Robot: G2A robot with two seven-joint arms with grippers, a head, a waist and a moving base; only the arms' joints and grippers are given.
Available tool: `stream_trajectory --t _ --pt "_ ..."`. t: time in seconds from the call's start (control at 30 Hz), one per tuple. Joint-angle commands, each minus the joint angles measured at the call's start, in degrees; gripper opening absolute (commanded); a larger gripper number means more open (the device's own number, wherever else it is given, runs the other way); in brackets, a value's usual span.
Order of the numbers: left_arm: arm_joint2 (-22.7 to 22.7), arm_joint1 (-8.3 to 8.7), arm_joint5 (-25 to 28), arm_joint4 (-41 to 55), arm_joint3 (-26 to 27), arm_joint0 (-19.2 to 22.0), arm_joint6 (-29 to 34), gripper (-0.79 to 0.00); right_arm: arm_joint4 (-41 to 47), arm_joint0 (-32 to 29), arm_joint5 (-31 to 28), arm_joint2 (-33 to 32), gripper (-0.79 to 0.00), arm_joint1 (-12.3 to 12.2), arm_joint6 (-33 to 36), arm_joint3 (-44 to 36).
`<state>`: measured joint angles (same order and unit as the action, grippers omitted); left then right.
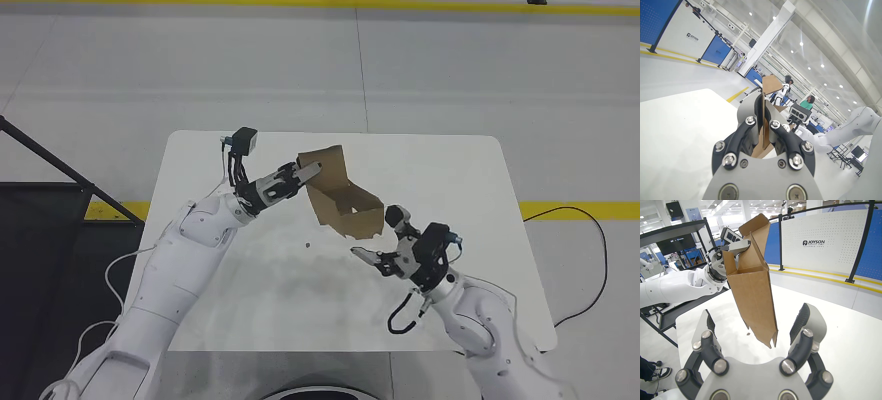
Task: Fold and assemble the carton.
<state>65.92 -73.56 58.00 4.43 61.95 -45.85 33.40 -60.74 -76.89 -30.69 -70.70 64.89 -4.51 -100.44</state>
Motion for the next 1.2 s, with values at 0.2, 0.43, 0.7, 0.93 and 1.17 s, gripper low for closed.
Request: stream_trajectory --t 0.2,0.43,0.7,0.93,1.17 --pt "-0.38 -0.01 0.0 1.06 -0.43 0.23 0.66 -0.785 -0.39 1.08 -0.7 1.36 0.0 0.28 0.66 0.68" --pt "-0.82 -0.13 0.0 1.45 -0.92 0.62 0.97 -0.785 -2.6 1.39 0.94 2.7 0.0 0.57 1.07 -0.11" --pt "-1.14 -0.22 0.0 2.07 -1.25 0.98 1.53 -0.785 -4.24 1.36 1.45 3.61 0.0 0.76 1.45 -0.77" --pt "-1.29 -0.29 0.0 2.36 -1.15 1.08 1.93 -0.785 -5.88 1.29 1.98 4.51 0.0 0.93 1.83 -1.26" --pt "-1.31 -0.32 0.0 2.5 -0.86 0.98 2.35 -0.785 -7.46 1.31 2.77 5.26 0.0 1.12 1.83 -1.59"
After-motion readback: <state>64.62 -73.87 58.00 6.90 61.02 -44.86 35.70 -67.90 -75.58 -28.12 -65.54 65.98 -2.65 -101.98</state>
